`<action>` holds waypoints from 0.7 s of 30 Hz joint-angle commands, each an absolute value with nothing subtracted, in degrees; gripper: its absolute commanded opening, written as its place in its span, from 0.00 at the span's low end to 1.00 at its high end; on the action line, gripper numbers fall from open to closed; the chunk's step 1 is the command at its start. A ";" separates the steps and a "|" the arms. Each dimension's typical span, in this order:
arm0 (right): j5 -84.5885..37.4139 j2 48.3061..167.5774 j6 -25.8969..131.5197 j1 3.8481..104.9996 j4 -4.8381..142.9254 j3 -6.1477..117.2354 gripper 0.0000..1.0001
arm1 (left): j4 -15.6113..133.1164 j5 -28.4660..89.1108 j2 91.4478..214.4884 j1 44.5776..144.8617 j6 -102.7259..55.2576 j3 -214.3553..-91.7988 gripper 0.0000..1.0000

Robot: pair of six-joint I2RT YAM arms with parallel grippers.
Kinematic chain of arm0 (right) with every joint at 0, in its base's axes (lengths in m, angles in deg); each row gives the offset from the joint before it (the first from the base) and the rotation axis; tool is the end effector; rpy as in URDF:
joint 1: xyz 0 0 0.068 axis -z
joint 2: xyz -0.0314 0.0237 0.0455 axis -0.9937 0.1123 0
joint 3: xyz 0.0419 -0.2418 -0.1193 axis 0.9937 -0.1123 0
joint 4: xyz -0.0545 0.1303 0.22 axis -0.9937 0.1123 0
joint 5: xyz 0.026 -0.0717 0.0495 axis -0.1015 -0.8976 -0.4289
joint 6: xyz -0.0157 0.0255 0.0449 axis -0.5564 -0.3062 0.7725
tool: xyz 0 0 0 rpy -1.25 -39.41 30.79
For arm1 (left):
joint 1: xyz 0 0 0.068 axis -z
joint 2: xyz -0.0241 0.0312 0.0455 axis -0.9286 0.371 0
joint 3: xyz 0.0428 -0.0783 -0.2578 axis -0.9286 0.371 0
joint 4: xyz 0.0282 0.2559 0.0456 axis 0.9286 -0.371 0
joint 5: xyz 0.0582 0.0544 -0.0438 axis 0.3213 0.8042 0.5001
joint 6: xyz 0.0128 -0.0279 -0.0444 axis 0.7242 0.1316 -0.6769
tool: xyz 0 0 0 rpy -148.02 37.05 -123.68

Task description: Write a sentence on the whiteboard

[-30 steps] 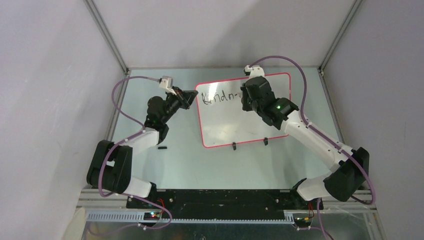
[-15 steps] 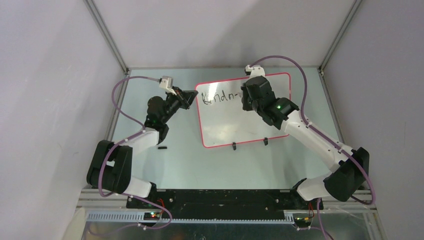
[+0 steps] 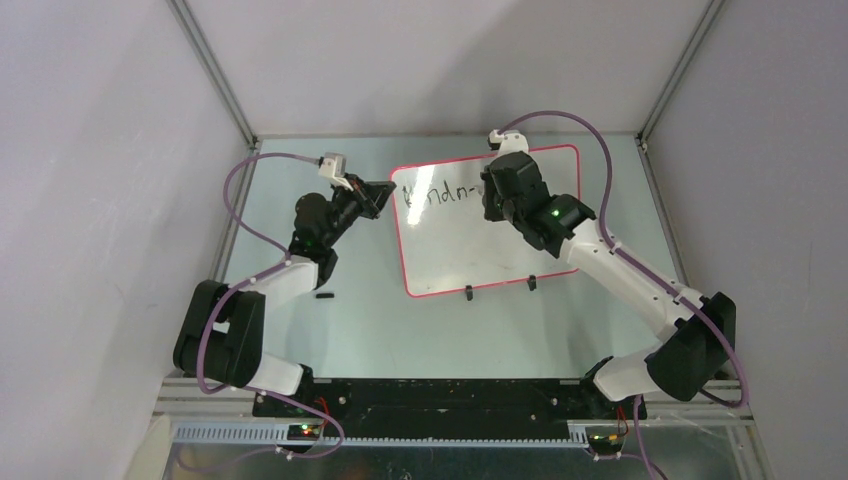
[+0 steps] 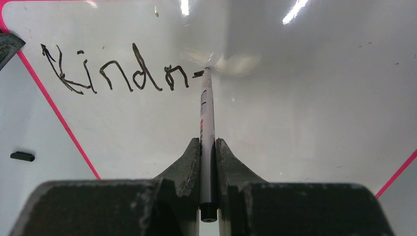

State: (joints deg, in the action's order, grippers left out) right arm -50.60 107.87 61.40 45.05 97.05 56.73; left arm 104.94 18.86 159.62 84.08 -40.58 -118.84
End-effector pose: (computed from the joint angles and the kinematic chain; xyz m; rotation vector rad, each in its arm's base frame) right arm 0.2562 0.1886 0.3580 -0.2295 2.1009 0.2000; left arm 0.2934 -0.0958 0.2553 0.1176 1.5623 -0.8722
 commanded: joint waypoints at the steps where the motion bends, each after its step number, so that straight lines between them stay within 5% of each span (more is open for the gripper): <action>1: -50.25 108.98 61.20 45.14 95.83 59.23 0.00 | 106.92 17.45 157.41 85.15 -38.71 -118.53 0.00; 21: -49.66 110.29 60.48 44.13 96.49 61.08 0.00 | 107.00 17.45 157.33 85.10 -38.70 -118.49 0.00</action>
State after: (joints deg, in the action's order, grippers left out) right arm -50.21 109.38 60.96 44.42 97.31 58.76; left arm 104.94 18.90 159.62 84.08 -40.58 -118.84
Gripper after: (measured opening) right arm 0.149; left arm 0.108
